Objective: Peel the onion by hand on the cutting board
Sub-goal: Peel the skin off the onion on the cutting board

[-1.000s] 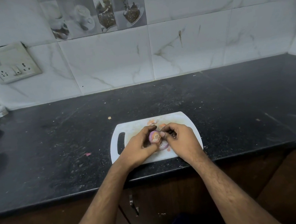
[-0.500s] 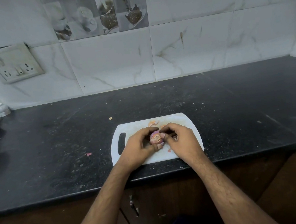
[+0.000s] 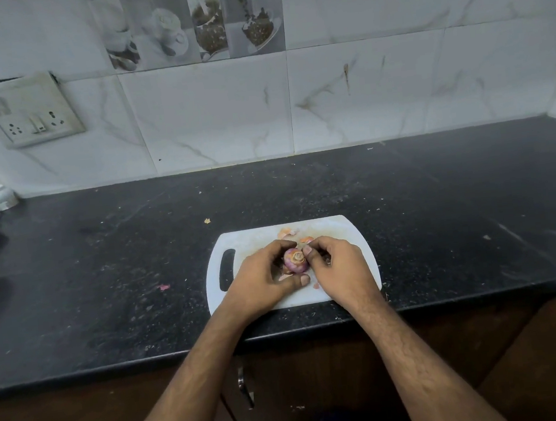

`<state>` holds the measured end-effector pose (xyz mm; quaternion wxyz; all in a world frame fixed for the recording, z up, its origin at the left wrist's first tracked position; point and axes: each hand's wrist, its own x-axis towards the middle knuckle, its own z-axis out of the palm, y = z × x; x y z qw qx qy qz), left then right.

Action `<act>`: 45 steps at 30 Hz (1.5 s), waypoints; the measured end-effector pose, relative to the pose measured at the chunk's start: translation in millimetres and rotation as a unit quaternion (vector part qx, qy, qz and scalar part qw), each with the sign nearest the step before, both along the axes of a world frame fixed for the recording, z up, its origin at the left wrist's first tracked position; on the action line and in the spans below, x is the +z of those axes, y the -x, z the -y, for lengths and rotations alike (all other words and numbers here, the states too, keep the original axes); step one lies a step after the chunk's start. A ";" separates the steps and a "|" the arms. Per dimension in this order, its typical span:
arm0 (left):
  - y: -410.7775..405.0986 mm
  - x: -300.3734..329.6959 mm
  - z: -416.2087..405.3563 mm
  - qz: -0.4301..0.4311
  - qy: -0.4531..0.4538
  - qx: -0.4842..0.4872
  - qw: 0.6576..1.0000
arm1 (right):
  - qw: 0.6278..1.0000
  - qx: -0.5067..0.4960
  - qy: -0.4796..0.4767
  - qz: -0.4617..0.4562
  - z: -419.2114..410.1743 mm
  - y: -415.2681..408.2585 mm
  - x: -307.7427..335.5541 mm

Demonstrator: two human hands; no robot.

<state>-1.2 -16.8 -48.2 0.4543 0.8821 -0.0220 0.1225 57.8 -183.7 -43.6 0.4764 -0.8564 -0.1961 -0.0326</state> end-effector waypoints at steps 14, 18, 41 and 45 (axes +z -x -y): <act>2.7 1.1 -1.6 -0.001 0.053 0.029 0.998 | 0.998 0.012 0.049 0.029 -3.3 -1.1 -4.0; -0.3 -1.6 -0.9 0.010 0.053 0.061 0.997 | 0.998 0.014 -0.051 0.027 2.0 1.7 -0.1; 4.9 2.0 3.1 0.018 -0.011 0.080 0.997 | 0.994 0.069 -0.087 0.008 3.7 10.1 4.5; 5.2 2.5 1.5 0.008 0.030 0.087 0.996 | 0.994 0.080 -0.063 0.026 1.9 6.7 1.0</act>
